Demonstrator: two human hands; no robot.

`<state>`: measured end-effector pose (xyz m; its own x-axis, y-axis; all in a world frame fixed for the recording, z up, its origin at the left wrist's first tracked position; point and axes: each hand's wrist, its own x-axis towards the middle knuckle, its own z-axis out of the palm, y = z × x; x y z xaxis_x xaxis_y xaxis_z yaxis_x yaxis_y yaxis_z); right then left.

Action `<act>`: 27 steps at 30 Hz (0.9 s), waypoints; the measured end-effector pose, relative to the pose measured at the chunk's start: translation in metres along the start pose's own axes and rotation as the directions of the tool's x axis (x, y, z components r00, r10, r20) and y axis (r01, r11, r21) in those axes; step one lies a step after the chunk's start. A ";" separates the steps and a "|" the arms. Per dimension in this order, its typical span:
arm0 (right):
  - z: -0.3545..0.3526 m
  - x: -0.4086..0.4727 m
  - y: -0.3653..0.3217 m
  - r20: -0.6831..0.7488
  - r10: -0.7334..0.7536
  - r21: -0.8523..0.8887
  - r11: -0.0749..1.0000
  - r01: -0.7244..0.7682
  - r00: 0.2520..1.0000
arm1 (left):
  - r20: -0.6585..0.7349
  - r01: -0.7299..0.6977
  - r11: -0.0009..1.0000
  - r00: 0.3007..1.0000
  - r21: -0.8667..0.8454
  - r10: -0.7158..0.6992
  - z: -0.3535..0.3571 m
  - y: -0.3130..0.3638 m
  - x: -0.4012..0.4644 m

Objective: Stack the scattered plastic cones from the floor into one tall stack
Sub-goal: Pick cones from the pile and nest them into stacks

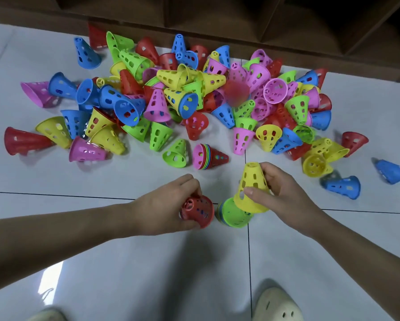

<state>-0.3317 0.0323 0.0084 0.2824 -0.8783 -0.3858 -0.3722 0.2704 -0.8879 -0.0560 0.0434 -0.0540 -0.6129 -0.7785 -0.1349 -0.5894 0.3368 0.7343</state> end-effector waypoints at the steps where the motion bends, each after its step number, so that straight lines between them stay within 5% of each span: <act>1: -0.001 -0.004 0.004 -0.010 -0.009 -0.020 1.000 0.009 1.000 | 0.000 0.005 1.000 1.000 0.009 -0.005 0.002 0.001 0.003; 10: -0.003 -0.022 0.034 0.028 -0.043 -0.204 0.978 0.048 0.999 | 0.103 -0.004 1.000 0.995 -0.025 0.006 0.004 -0.009 0.015; 14: -0.007 -0.012 0.040 0.005 -0.068 -0.198 0.978 0.067 0.998 | -0.074 0.108 0.994 0.991 -0.003 -0.108 -0.009 -0.028 0.024; 18: -0.009 0.016 0.051 -0.192 0.103 -0.134 0.982 -0.130 0.976 | -0.320 0.363 0.859 0.914 0.363 -0.251 -0.021 -0.072 0.047; 22: -0.011 0.054 0.074 -0.230 0.349 -0.158 0.908 -0.389 0.908 | -0.275 0.472 0.731 0.882 0.493 -0.383 -0.031 -0.091 0.064; 27: -0.001 0.097 0.084 -0.202 0.476 -0.153 0.848 -0.507 0.856 | -0.242 0.575 0.659 0.812 0.484 -0.531 -0.028 -0.086 0.079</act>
<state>-0.3366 -0.0307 -0.1038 -0.1137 -0.7028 -0.7023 -0.5944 0.6145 -0.5187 -0.0390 -0.0617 -0.1093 -0.0574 -0.9394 -0.3381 -0.9960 0.0305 0.0843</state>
